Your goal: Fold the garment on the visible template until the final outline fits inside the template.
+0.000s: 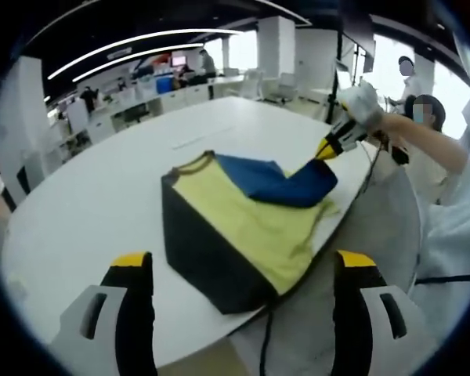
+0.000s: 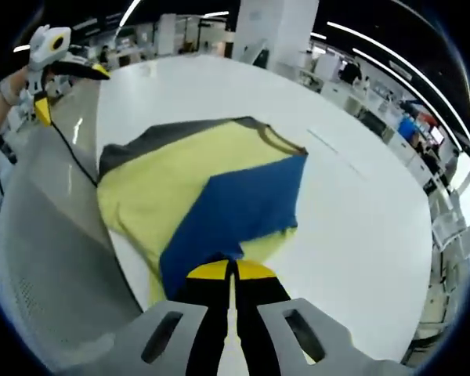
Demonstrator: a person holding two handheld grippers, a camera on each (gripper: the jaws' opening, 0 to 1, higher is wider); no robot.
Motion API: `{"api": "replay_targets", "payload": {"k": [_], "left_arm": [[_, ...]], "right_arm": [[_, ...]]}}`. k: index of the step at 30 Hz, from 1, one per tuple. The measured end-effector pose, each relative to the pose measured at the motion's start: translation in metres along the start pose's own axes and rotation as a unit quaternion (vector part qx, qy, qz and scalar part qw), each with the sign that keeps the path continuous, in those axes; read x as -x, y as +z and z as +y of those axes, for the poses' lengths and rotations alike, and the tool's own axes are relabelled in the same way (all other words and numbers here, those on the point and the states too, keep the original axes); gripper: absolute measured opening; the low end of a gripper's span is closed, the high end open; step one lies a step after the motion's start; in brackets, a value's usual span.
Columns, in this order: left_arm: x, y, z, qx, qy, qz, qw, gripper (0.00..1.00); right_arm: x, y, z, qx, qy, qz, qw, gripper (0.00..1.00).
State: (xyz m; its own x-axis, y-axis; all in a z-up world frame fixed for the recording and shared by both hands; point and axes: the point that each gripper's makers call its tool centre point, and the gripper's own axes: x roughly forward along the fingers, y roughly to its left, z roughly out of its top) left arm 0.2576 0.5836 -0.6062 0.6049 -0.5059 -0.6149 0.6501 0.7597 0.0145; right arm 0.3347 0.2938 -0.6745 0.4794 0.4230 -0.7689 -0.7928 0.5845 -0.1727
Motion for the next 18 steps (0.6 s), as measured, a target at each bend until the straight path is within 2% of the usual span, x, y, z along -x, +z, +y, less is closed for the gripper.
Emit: {"api": "replay_targets", "payload": {"k": [5, 11, 18], "left_arm": [[0.001, -0.002, 0.002, 0.002, 0.003, 0.001, 1.0000, 0.92], [0.002, 0.000, 0.004, 0.004, 0.006, -0.002, 1.0000, 0.92], [0.002, -0.002, 0.005, 0.006, 0.007, 0.000, 1.0000, 0.92]], "right_arm": [[0.002, -0.005, -0.013, 0.011, -0.012, 0.012, 0.9998, 0.02], [0.006, -0.018, -0.032, 0.043, -0.038, 0.046, 0.9973, 0.02], [0.012, -0.029, -0.054, 0.042, -0.060, 0.055, 0.9958, 0.02]]}}
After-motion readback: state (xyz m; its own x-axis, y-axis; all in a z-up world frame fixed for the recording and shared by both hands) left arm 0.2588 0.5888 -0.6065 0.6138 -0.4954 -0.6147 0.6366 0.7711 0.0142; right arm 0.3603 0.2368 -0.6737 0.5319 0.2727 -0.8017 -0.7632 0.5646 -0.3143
